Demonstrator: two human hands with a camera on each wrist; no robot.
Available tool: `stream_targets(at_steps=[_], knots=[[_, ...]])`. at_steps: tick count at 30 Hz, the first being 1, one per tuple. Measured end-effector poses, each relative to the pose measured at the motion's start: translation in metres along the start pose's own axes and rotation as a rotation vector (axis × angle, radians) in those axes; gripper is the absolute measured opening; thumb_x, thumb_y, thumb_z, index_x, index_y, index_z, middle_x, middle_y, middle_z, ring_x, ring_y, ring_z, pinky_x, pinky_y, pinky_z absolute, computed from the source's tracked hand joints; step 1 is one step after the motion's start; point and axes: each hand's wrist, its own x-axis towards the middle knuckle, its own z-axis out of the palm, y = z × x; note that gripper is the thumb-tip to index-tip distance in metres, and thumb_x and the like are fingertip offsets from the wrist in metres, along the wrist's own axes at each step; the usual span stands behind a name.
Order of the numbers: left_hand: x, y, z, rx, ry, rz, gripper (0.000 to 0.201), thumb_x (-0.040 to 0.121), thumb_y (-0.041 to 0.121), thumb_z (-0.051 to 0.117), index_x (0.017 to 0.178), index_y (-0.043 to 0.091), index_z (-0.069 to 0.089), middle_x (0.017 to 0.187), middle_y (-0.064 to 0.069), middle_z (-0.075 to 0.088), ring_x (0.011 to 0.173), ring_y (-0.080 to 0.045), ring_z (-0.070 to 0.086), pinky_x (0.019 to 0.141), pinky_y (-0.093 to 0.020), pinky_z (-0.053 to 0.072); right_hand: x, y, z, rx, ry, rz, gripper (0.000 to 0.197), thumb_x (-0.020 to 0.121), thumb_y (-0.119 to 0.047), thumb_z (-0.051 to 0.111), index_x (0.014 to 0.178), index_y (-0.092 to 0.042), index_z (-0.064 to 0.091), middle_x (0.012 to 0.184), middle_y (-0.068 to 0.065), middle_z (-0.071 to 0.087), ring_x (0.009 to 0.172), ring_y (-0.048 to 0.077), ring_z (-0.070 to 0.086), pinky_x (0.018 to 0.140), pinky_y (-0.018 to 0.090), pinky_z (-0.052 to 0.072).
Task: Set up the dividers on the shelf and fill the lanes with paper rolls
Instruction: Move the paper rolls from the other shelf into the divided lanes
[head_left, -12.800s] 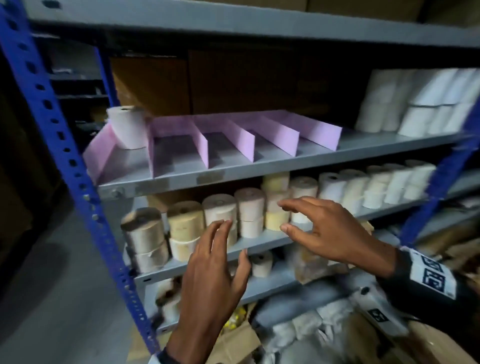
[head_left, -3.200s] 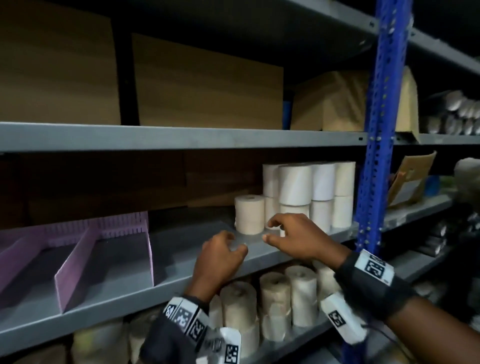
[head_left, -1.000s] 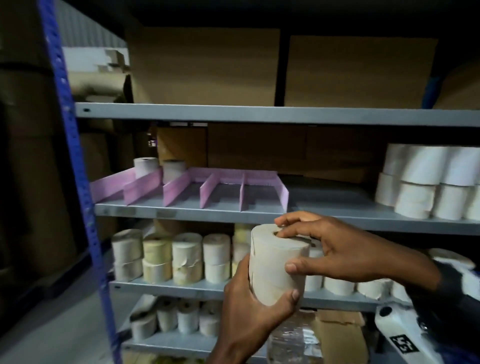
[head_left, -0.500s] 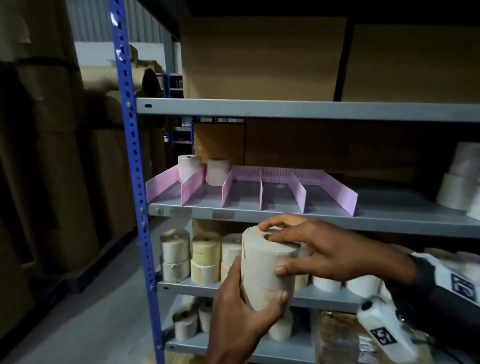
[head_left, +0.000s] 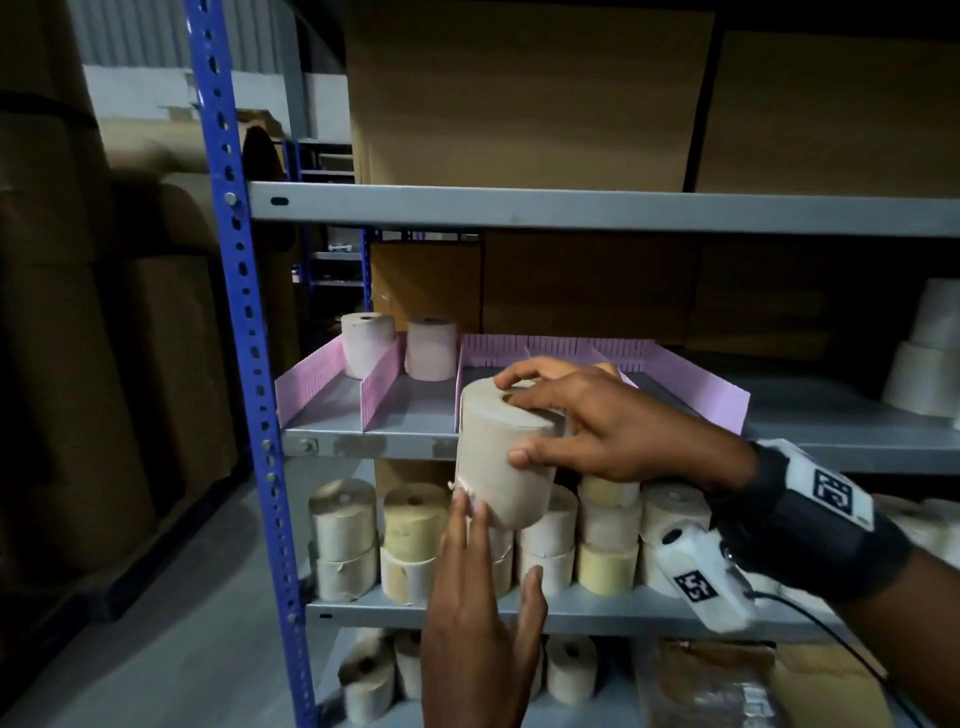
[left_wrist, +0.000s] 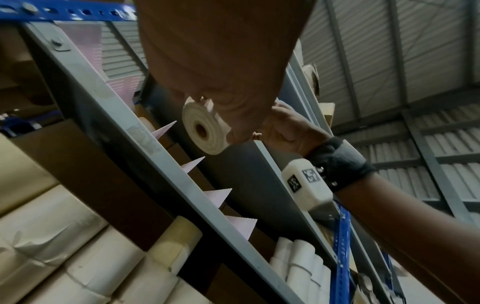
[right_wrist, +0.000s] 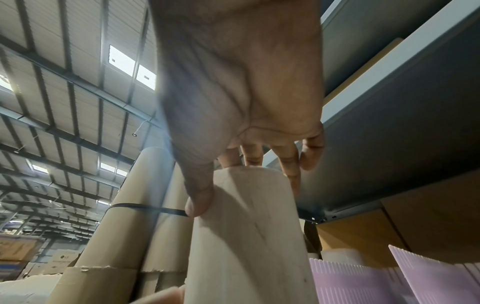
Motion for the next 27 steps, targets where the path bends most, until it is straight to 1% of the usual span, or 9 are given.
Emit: stream_targets(at_steps=[2,4,7,11,15,19,21,25,27], knots=[[0.005,-0.008,0.009,0.047,-0.088,0.046,0.071,0.083,0.026,0.073,0.142,-0.005,0.049,0.155,-0.022,0.040,0.140,-0.037,0.046,0.098,-0.047,0.054,0.013,0.011,0.001,-0.055,0.007,0.033,0.046,0.086,-0.055,0.064,0.122,-0.026,0.066,0.142,-0.018,0.043,0.121,0.000,0.043,0.100,0.045,0.036],[0.011,-0.014,0.020,0.091,-0.184,0.048,0.077,0.083,0.024,0.076,0.147,-0.004,0.043,0.159,-0.021,0.033,0.144,-0.039,0.039,0.100,-0.055,0.052,0.026,0.024,0.003,-0.065,0.010,0.048,0.044,0.086,-0.055,0.063,0.121,-0.028,0.066,0.142,-0.017,0.043,0.124,0.004,0.043,0.099,0.045,0.034],[0.022,-0.023,0.036,0.151,-0.282,0.047,0.086,0.080,0.026,0.080,0.150,-0.004,0.039,0.163,-0.020,0.024,0.147,-0.039,0.034,0.103,-0.056,0.049,0.045,0.045,0.008,-0.076,0.003,0.064,0.046,0.086,-0.056,0.061,0.122,-0.028,0.066,0.141,-0.015,0.044,0.127,0.007,0.042,0.101,0.047,0.035],[0.035,-0.037,0.059,0.170,-0.339,0.014,0.090,0.083,0.035,0.074,0.154,-0.001,0.032,0.166,-0.015,0.012,0.149,-0.033,0.031,0.113,-0.053,0.041,0.066,0.072,0.018,-0.066,-0.022,0.085,0.050,0.085,-0.058,0.061,0.123,-0.026,0.066,0.142,-0.012,0.044,0.127,0.009,0.042,0.101,0.047,0.039],[0.046,-0.051,0.075,0.206,-0.347,0.014,0.089,0.077,0.039,0.072,0.149,-0.005,0.040,0.161,-0.022,0.026,0.142,-0.039,0.043,0.104,-0.054,0.049,0.082,0.093,0.029,-0.032,-0.029,0.066,0.047,0.085,-0.055,0.063,0.120,-0.023,0.067,0.141,-0.011,0.045,0.126,0.007,0.043,0.089,0.028,0.038],[0.050,-0.066,0.090,0.191,-0.341,-0.002,0.091,0.083,0.044,0.065,0.154,-0.001,0.031,0.166,-0.014,0.016,0.151,-0.031,0.026,0.115,-0.048,0.035,0.095,0.107,0.037,-0.062,-0.046,0.085,0.047,0.087,-0.056,0.061,0.122,-0.025,0.065,0.141,-0.012,0.045,0.126,0.006,0.041,0.102,0.047,0.037],[0.056,-0.071,0.096,0.181,-0.341,-0.017,0.091,0.085,0.047,0.061,0.155,0.001,0.028,0.167,-0.012,0.013,0.152,-0.029,0.022,0.117,-0.046,0.031,0.103,0.114,0.037,-0.075,-0.067,0.096,0.050,0.087,-0.056,0.059,0.125,-0.025,0.063,0.141,-0.011,0.046,0.125,0.008,0.042,0.103,0.049,0.038],[0.074,-0.074,0.102,0.202,-0.309,-0.051,0.090,0.080,0.040,0.068,0.149,-0.009,0.036,0.161,-0.022,0.025,0.146,-0.039,0.035,0.111,-0.055,0.041,0.121,0.124,0.025,-0.172,-0.258,0.077,0.066,0.077,-0.054,0.053,0.136,-0.025,0.053,0.145,-0.004,0.042,0.129,0.013,0.041,0.104,0.048,0.040],[0.082,-0.074,0.102,0.226,-0.296,-0.070,0.089,0.080,0.041,0.066,0.147,-0.010,0.039,0.158,-0.025,0.031,0.142,-0.042,0.040,0.108,-0.059,0.043,0.129,0.129,0.019,-0.217,-0.311,0.063,0.063,0.078,-0.051,0.055,0.137,-0.029,0.052,0.143,-0.003,0.043,0.128,0.014,0.042,0.103,0.047,0.041]])
